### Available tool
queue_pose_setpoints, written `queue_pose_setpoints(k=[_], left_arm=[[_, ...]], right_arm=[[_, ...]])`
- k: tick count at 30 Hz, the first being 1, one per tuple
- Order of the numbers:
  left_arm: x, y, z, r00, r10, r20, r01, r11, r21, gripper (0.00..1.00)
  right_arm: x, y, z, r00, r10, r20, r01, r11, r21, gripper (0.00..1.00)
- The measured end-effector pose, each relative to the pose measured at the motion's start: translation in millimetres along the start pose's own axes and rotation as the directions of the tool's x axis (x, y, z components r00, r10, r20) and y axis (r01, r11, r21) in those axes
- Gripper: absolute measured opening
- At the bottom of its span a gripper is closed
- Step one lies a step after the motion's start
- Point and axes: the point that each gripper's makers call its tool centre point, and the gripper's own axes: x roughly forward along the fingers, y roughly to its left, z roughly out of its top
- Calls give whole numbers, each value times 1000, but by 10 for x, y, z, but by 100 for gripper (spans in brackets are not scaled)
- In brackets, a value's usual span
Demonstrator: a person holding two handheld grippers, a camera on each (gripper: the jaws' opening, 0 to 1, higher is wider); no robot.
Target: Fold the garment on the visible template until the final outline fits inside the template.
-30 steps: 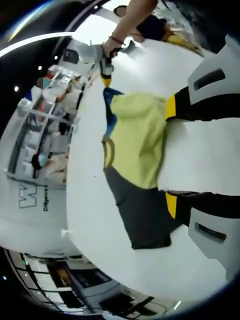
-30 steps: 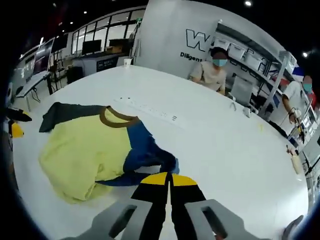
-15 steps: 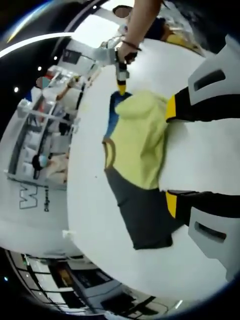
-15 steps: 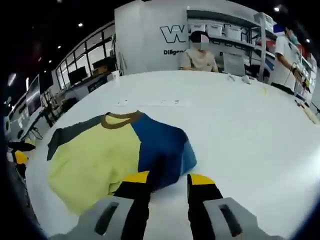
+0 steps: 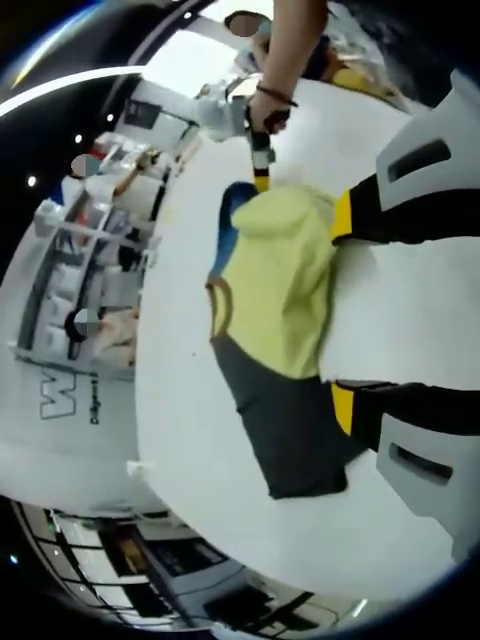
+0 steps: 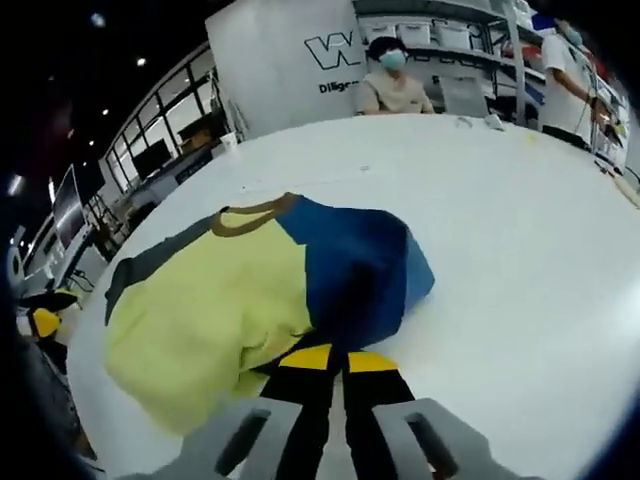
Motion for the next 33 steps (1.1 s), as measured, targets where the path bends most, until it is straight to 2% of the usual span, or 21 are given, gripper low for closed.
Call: queue_pose_setpoints(k=[3, 9, 17, 19, 22, 24, 27, 28, 30, 33], left_arm=[[-4, 7, -2, 1000, 3, -1, -3, 1000, 1, 51], [5, -11, -17, 1000, 0, -5, 0, 1000, 6, 51], [26, -82, 2, 1000, -12, -2, 12, 1000, 13, 51], [25, -81, -2, 1000, -14, -4, 14, 1000, 13, 51], [24, -93, -13, 1000, -13, -7, 13, 1000, 17, 50], [27, -97, -18, 1000, -13, -8, 13, 1000, 20, 50], [33, -106, -21, 1000, -14, -9, 14, 1000, 17, 50], [35, -118, -17, 1000, -15, -7, 15, 1000, 16, 50], [34, -120, -8, 1000, -15, -4, 15, 1000, 16, 50], [29, -118, 6, 1000, -14, 0, 14, 1000, 16, 50]], right_arm=[[-81, -60, 51, 1000, -1, 5, 1, 999, -43, 0], [-227, -389, 132, 999, -44, -1, 44, 993, -112, 0], [-321, -522, 188, 997, -76, -18, 72, 981, -183, 0], [-350, -604, 208, 995, -95, -32, 85, 968, -235, 0], [-398, -649, 244, 994, -78, -78, 49, 945, -325, 0], [-414, -691, 288, 993, -84, -88, 47, 933, -357, 0], [-389, -739, 349, 995, -78, -69, 49, 936, -349, 0], [-408, -711, 394, 997, -71, -26, 61, 960, -272, 2], [-414, -734, 332, 996, -78, -41, 68, 976, -206, 9], [-426, -725, 251, 996, -78, -45, 68, 977, -204, 16]])
